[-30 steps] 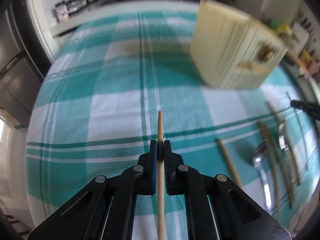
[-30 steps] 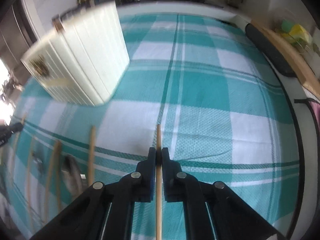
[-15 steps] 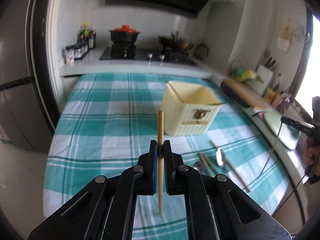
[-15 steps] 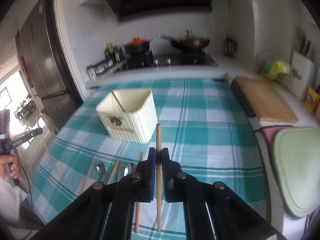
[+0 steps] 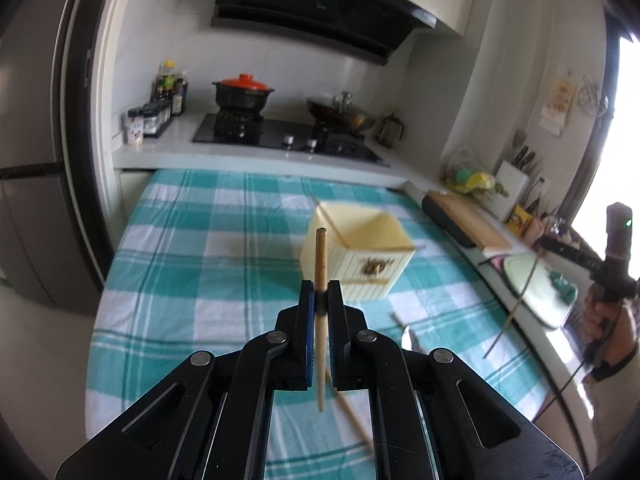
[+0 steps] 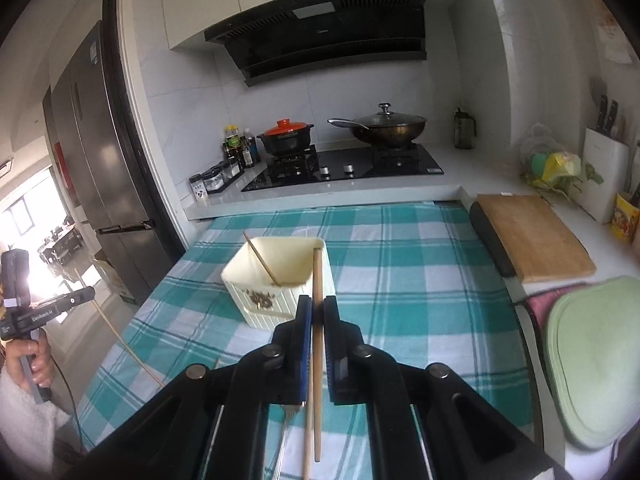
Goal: Organize utensils
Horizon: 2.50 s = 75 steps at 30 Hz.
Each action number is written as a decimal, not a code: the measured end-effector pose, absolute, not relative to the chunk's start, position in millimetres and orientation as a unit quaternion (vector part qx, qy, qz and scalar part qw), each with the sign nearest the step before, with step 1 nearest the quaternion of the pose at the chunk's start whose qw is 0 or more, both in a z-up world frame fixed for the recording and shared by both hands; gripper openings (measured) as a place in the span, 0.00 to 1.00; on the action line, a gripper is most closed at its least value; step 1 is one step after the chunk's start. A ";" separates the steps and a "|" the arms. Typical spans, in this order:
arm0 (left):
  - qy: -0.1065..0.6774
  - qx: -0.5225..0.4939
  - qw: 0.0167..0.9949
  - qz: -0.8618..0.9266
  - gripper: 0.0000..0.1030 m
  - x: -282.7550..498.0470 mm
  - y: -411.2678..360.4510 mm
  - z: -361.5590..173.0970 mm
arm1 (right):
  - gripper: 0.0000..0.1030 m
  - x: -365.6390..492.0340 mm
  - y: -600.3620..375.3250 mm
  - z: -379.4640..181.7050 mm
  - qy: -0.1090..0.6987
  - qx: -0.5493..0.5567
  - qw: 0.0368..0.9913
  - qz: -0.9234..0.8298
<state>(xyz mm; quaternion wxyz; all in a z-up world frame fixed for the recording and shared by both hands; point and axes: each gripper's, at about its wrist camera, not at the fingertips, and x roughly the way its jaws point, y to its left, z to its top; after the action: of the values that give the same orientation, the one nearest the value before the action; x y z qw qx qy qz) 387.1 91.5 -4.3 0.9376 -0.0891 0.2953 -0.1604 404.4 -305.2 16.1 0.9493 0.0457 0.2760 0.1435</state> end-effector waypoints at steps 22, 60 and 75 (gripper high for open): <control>0.248 -0.119 0.952 -0.132 0.04 552.7 4.7 8.7 | 0.06 566.0 -230.9 3.0 0.161 0.098 0.973 0.132; 0.452 -0.001 0.892 0.019 0.90 388.4 60.8 -216.1 | 0.53 372.2 -306.7 -227.2 0.431 -0.024 0.901 0.049; 0.449 -0.012 0.893 0.020 1.00 393.7 68.0 -223.7 | 0.54 368.9 -303.6 -229.7 0.422 -0.027 0.905 0.041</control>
<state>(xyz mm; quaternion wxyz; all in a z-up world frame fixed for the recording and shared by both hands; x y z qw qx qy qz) 393.7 68.0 -223.7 0.8932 -0.0120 0.4490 0.0199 368.9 -303.6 -229.7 0.9051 -0.0275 0.4223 0.0415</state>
